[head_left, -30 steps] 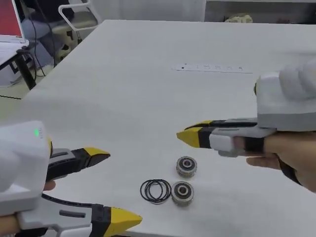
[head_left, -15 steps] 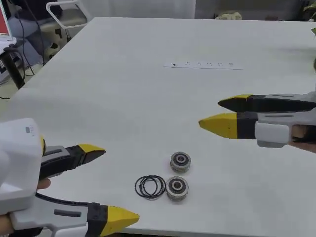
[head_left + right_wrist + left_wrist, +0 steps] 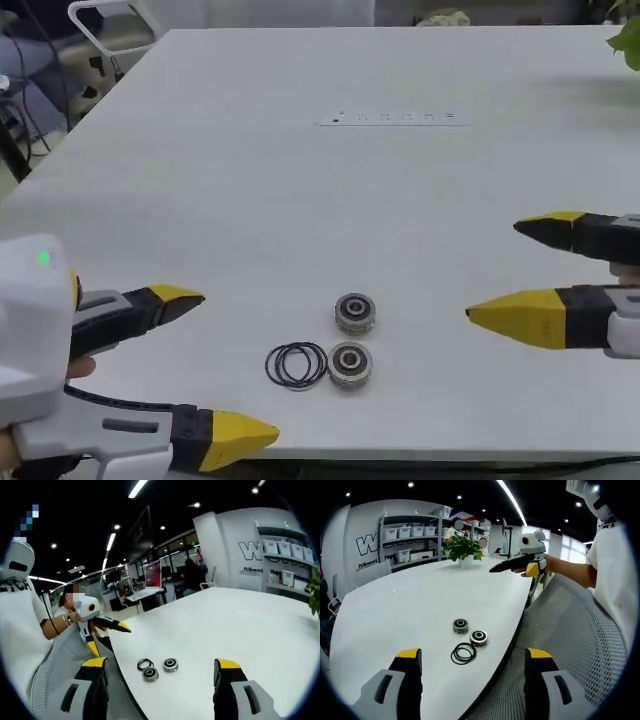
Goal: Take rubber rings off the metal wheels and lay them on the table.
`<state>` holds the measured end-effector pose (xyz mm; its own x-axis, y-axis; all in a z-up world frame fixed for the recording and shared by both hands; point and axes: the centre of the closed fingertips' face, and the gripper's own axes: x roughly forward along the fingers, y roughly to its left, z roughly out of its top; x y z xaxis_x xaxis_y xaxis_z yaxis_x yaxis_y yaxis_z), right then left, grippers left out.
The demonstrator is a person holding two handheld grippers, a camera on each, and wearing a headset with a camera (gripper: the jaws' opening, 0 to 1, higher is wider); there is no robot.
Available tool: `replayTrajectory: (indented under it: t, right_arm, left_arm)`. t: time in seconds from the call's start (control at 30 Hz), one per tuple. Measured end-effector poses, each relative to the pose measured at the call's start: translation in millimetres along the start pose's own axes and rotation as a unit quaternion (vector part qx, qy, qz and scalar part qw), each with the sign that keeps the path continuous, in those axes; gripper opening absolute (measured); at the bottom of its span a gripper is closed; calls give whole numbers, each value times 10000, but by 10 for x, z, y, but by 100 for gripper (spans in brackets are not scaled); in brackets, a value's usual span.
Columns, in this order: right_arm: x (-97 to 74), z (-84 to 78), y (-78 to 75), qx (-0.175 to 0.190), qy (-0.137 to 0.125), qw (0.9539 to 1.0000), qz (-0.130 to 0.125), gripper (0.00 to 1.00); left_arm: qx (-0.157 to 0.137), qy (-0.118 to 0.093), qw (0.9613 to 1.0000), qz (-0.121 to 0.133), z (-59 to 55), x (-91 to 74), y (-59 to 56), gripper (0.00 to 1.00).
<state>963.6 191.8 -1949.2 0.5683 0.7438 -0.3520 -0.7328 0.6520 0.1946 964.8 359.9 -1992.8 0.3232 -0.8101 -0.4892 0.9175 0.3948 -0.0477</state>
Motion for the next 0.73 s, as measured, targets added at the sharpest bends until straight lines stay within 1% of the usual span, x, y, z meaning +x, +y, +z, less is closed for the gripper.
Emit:
replayTrajectory:
  t: [0.1, 0.17, 0.37, 0.43, 0.5, 0.6, 0.73]
  right_arm:
    - [-3, -217, -29, 33, 319, 9994, -121, 91]
    - [-1, -328, -32, 55, 460, 9988, -148, 92]
    - [12, -593, -37, 127, 817, 9963, -215, 98]
    - [14, -659, -32, 156, 921, 9954, -196, 99]
    - [25, -706, -36, 196, 970, 9949, -202, 99]
    - [33, -718, -46, 355, 955, 9946, -221, 99]
    - [20, -725, -91, 376, 937, 9944, -321, 99]
  left_arm:
    - [-65, -33, 10000, -21, 7, 4, -3, 85]
    - [-96, -22, 9999, -36, 0, 8, -7, 87]
    - [-149, 39, 9998, -80, -27, 22, -19, 93]
    - [-160, 41, 9998, -83, -28, 24, -20, 95]
    - [-175, 32, 9998, -71, -27, 25, -15, 96]
    - [-227, 64, 9997, -82, -44, 28, -14, 99]
    - [-203, 89, 9997, -78, -51, 31, -15, 99]
